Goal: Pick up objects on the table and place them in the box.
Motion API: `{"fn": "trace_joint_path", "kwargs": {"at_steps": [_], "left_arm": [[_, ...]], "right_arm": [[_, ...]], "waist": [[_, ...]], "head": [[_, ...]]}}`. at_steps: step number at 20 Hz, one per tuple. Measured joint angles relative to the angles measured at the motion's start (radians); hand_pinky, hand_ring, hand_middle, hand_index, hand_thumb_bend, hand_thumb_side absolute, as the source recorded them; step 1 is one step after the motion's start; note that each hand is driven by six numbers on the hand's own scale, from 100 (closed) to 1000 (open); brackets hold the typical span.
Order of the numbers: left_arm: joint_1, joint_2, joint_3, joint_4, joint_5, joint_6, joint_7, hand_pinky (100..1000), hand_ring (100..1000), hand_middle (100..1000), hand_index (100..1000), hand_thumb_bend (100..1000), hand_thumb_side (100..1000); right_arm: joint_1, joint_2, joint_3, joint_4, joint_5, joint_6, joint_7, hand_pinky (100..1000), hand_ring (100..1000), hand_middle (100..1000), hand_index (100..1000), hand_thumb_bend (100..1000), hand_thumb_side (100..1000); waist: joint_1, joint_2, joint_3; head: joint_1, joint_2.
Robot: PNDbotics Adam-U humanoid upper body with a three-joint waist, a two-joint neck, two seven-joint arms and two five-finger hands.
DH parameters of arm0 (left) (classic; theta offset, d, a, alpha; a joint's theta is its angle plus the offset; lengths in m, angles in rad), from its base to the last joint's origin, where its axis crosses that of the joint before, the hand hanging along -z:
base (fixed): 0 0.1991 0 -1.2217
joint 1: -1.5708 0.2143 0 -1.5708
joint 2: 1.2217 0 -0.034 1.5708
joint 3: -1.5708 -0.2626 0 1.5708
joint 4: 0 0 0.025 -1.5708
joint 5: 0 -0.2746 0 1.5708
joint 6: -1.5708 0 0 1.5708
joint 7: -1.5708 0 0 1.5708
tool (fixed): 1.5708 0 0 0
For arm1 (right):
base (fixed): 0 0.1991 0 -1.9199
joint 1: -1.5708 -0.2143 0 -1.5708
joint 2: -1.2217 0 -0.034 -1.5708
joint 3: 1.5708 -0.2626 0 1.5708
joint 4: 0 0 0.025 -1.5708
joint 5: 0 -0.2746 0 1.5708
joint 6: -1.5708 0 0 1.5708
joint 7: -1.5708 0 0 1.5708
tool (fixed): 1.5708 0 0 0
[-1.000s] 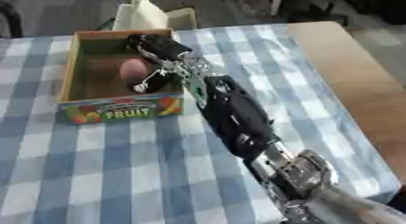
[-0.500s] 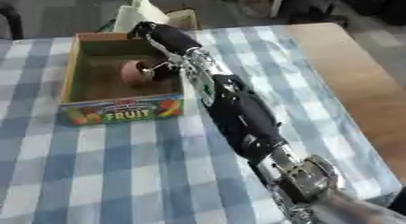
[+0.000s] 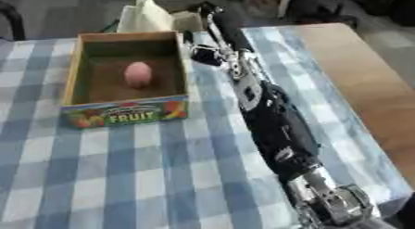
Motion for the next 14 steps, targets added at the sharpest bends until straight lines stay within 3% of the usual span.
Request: {"fn": "trace_joint_path", "kwargs": {"at_steps": [7, 14], "left_arm": [[0.004, 0.000, 0.004, 0.000, 0.000, -0.002, 0.006, 697, 484, 522, 570, 100, 856], [0.005, 0.000, 0.006, 0.000, 0.000, -0.001, 0.008, 690, 483, 522, 569, 100, 860]], "right_arm": [[0.096, -0.013, -0.057, -0.091, -0.113, 0.110, -0.034, 560, 787, 750, 831, 100, 211], [0.144, -0.032, -0.064, -0.159, -0.234, 0.179, -0.034, 559, 784, 746, 824, 100, 222]], "waist": [[0.003, 0.000, -0.007], [0.007, 0.000, -0.009]], "head": [[0.014, 0.000], [0.017, 0.000]]}}
